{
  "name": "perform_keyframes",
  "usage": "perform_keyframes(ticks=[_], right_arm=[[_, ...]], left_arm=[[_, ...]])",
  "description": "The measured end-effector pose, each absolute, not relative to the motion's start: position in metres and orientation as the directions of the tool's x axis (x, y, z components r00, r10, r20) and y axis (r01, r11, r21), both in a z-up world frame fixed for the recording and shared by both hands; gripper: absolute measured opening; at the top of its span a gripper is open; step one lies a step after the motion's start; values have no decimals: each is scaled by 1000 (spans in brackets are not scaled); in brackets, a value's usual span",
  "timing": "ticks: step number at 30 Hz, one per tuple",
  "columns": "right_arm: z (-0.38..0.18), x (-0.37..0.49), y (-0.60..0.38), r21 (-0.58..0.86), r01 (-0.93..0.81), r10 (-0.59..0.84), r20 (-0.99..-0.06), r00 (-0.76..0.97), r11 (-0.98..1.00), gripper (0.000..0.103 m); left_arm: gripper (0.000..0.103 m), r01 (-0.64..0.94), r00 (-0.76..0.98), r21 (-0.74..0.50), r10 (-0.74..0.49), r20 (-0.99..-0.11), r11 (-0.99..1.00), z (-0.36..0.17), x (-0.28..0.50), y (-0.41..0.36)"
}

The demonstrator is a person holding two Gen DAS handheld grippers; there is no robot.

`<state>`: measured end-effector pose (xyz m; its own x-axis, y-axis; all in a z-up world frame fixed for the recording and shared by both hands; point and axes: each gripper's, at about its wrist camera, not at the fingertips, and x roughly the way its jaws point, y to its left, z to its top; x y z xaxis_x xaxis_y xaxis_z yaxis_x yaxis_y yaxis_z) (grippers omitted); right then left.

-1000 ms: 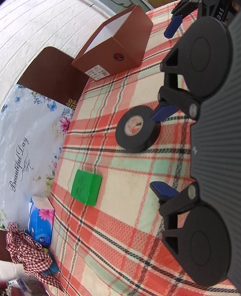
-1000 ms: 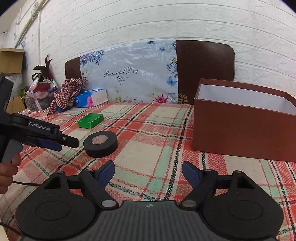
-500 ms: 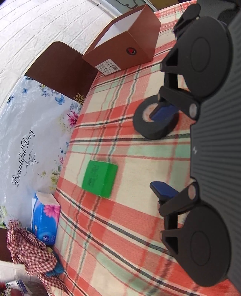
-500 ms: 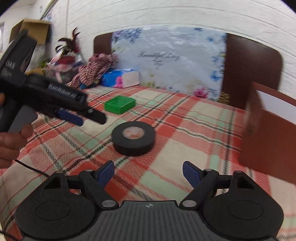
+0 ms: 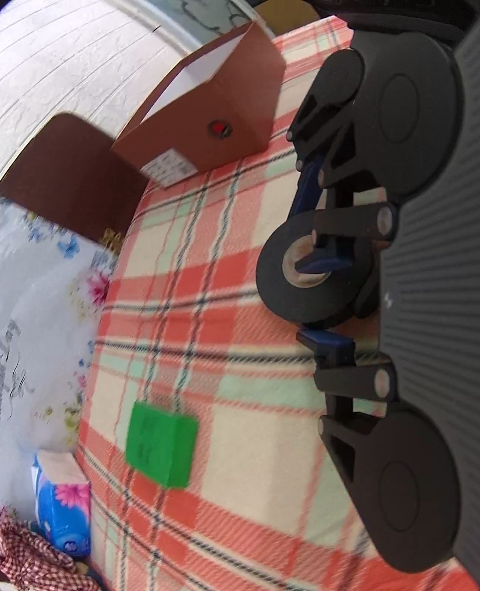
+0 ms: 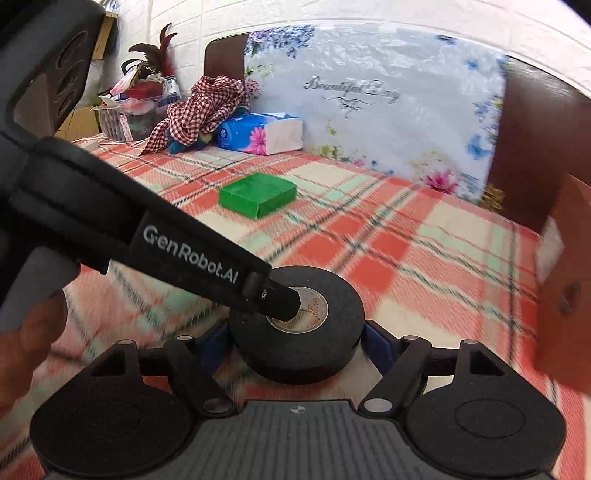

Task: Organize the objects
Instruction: 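Grasp the black tape roll with the left tool, then lower the black tape into the brown box and open the left tool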

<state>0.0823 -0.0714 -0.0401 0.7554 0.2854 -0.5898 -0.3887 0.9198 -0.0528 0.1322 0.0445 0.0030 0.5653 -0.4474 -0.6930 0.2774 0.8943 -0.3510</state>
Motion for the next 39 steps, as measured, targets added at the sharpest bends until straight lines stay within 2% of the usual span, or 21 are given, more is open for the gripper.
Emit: perform_keyframes(ticks=[9,19,22,29,31,32,33,35,39], right_arm=[[-34,-8,-143,-50,-208,142,-574,807,977,75],[34,-16,-211,-141,-12,-31,-298,954,990,75],[49,-2,-234,-166,29,-70,-244,967,986,75],[54,58,-291,-191,101,-146,-236,961,976,76],[44,81,-305,-222,135,-189,-246,950,966,84],[37,93,-311,-243,159,-224,-270,937,957,83],[31,100,-316,-252,187,-259,-293,920,949,76],[31,91,-325,-188,218,-266,-290,919,958,72],[38,41,-320,-58,233,-240,-192,952,971,74]], left_arm=[[34,452,477,-340,-546,-689,825,12,72,-44],[32,619,567,-215,-619,-543,755,108,80,-141],[32,645,568,-206,-641,-515,736,127,98,-169],[32,669,571,-160,-639,-515,726,134,153,-251],[42,680,558,-152,-641,-527,717,124,171,-273],[42,658,575,-134,-609,-547,741,117,180,-282],[39,630,589,-117,-570,-573,768,111,186,-287],[39,617,566,-165,-580,-586,769,104,190,-279],[41,629,583,-176,-610,-537,757,108,162,-252]])
